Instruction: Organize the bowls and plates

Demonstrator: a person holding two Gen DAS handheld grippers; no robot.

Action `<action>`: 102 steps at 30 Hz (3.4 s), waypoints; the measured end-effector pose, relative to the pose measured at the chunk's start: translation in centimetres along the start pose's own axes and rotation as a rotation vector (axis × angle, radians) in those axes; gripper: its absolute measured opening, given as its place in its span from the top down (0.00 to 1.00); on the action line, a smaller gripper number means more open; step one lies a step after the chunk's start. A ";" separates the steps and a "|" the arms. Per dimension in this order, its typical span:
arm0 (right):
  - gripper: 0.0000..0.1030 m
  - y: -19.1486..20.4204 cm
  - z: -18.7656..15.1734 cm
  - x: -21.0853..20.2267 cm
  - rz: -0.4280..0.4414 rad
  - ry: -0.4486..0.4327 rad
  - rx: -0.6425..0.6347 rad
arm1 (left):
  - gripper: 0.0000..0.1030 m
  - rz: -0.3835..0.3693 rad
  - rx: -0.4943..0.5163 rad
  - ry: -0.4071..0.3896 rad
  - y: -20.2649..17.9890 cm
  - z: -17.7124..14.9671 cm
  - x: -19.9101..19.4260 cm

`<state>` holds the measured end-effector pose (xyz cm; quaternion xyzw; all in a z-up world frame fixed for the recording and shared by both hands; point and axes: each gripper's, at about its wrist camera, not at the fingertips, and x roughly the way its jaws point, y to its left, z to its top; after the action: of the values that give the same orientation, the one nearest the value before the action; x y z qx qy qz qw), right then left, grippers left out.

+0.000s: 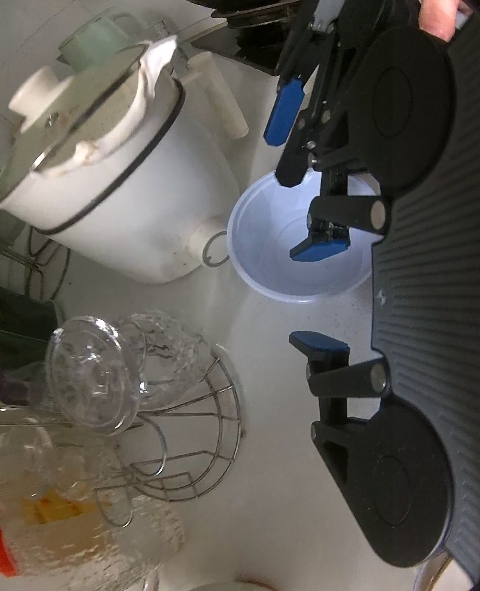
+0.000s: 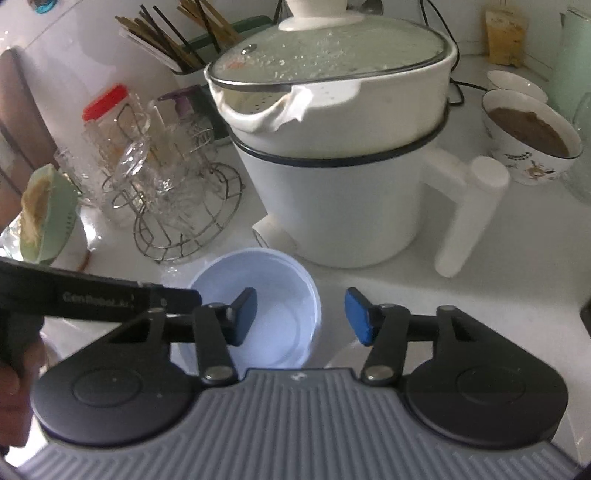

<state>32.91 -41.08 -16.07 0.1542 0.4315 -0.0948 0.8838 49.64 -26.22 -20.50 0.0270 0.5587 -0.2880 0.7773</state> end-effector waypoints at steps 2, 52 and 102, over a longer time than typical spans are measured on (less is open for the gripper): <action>0.53 0.0 0.1 0.6 -0.011 0.005 -0.008 | 0.62 0.004 -0.018 0.006 0.1 0.0 0.4; 0.87 2.2 -1.4 -9.4 0.010 -0.105 0.151 | 0.87 -0.136 0.016 -0.136 -1.5 -1.8 -12.5; 0.59 9.1 -5.0 -4.6 0.122 0.048 -0.016 | 0.61 0.081 -0.146 -0.064 7.1 -8.8 -12.0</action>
<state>29.15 -30.67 -13.62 0.1753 0.4432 -0.0339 0.8784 43.02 -12.12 -15.13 -0.0162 0.5514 -0.2154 0.8058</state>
